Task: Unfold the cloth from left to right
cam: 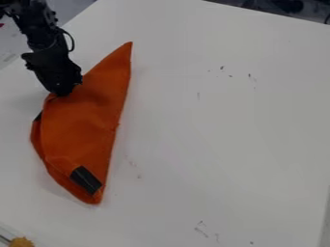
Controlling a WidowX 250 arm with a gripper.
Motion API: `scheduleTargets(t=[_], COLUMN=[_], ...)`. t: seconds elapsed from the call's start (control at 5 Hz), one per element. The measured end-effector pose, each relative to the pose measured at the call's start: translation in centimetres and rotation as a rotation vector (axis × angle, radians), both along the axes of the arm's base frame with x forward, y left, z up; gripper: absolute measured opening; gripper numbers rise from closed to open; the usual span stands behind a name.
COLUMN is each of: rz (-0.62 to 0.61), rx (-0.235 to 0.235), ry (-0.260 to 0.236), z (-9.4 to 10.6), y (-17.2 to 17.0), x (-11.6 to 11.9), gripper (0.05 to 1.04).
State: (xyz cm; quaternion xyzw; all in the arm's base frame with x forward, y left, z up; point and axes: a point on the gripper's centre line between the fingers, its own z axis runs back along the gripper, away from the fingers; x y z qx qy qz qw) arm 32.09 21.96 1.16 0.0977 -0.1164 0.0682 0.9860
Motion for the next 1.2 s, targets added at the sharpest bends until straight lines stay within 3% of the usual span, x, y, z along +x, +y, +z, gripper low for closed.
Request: scheduleTargets(t=[0.2,0.4,0.6,0.8,1.0,1.2], rz=[0.002,-0.011,-0.041,-0.058,-0.029,-0.002], rx=[0.011,0.014,0.032,-0.004,-0.040,-0.112], ry=[-0.007,-0.004,-0.022,-0.026,-0.041,0.003], z=[0.1,0.2,3.2,6.8,7.9,7.1], y=[0.0,-0.2,-1.0,-3.5,-6.8,-10.1], x=[0.0,0.0,0.8,2.2,3.0,2.9], gripper=[0.176,0.082,0.071,0.071,0.068,0.068])
